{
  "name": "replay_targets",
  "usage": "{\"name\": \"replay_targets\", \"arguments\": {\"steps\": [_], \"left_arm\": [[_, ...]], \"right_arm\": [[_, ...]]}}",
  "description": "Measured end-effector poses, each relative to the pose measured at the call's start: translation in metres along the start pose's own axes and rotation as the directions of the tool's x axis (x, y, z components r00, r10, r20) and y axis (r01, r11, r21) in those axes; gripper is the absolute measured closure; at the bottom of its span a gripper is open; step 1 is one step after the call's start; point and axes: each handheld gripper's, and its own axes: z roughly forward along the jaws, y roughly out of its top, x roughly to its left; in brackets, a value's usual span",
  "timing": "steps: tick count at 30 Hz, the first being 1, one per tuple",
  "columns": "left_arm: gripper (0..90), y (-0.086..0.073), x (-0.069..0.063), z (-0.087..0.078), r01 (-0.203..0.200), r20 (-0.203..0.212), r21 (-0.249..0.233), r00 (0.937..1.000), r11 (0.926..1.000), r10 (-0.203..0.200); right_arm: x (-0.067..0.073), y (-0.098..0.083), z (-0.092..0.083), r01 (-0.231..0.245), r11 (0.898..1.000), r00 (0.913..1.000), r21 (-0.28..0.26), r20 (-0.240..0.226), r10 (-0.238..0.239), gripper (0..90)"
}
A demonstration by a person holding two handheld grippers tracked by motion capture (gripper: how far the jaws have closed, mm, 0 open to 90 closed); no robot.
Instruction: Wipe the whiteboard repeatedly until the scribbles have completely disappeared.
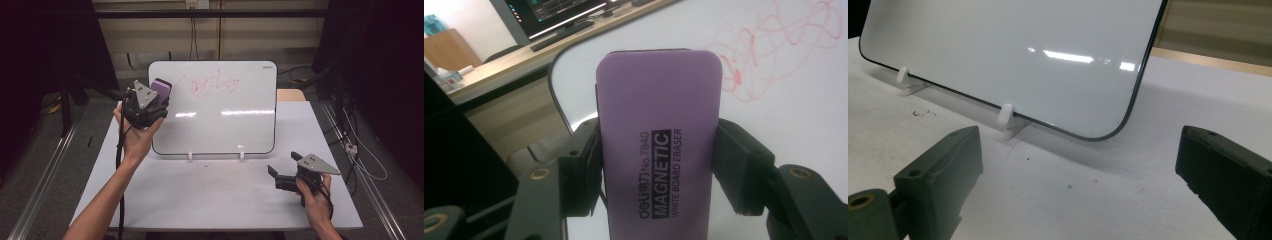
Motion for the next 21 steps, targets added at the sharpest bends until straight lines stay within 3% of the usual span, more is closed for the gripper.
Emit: {"name": "replay_targets", "arguments": {"steps": [5,8,18,21], "left_arm": [[41.3,0.011,0.004,0.014,-0.005,-0.026,0.035,0.9996,0.9994,0.006],[41.3,0.016,0.004,0.021,-0.050,-0.067,0.060,0.9963,0.9969,0.054],[41.3,0.022,0.008,0.051,-0.063,-0.121,0.135,0.9894,0.9888,0.080],[41.3,0.024,0.003,0.055,-0.097,-0.136,0.147,0.9837,0.9844,0.117]], "right_arm": [[0.000,-0.001,0.000,-0.002,1.000,1.0000,0.004,0.000,0.002,4.6],[-0.001,-0.001,0.000,-0.010,1.000,0.9999,0.001,-0.005,0.010,4.5],[-0.001,-0.002,0.001,-0.014,1.000,0.9998,0.008,-0.013,0.014,4.5],[-0.001,-0.002,0.001,-0.014,1.000,0.9998,0.008,-0.013,0.014,4.5]]}}
